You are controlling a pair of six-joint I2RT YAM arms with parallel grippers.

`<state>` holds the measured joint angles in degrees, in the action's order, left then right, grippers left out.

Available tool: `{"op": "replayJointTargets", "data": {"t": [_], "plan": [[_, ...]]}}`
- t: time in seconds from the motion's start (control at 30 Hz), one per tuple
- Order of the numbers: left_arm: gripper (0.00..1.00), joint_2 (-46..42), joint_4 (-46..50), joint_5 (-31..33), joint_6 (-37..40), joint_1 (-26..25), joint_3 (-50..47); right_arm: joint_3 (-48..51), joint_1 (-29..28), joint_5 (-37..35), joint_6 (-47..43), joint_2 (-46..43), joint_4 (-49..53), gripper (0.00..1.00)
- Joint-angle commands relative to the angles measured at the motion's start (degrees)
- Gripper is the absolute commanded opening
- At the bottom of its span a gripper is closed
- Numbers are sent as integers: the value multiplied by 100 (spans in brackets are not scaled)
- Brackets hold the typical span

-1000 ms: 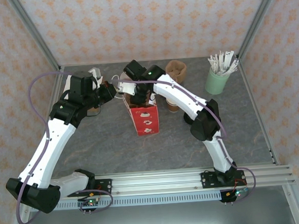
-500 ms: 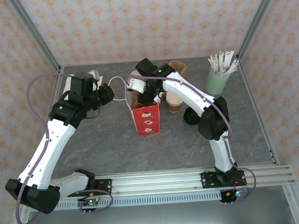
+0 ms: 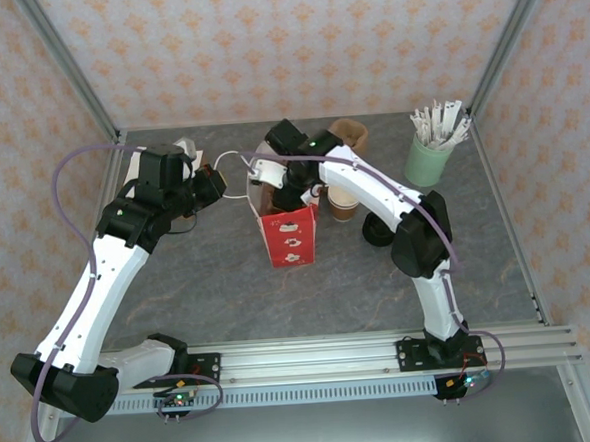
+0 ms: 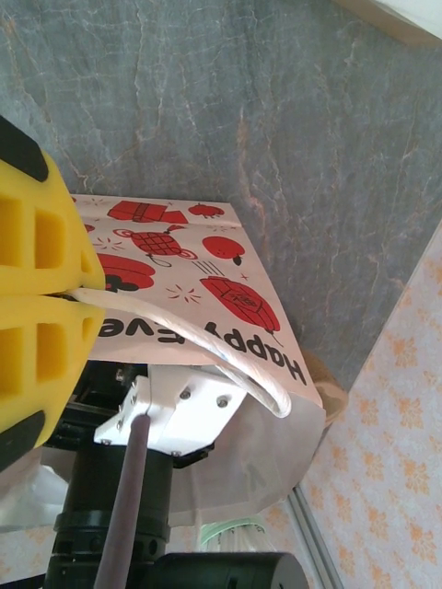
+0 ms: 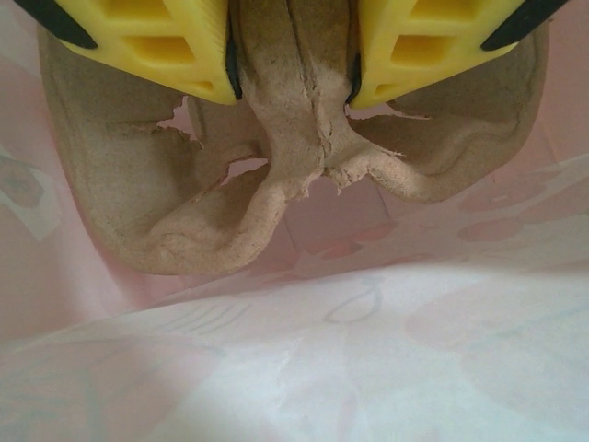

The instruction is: Pack the takeout coffee

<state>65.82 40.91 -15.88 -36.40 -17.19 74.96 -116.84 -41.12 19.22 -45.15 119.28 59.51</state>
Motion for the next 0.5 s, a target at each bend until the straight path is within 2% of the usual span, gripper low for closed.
{"op": "replayJointTargets", "data": {"t": [0.0, 0.47], "plan": [[0, 10, -34, -52, 39, 23, 168, 26, -61, -175, -78, 253, 90, 33], [0, 36, -300, -449, -69, 13, 134, -292, -71, -545, -96, 724, 619, 35]]}}
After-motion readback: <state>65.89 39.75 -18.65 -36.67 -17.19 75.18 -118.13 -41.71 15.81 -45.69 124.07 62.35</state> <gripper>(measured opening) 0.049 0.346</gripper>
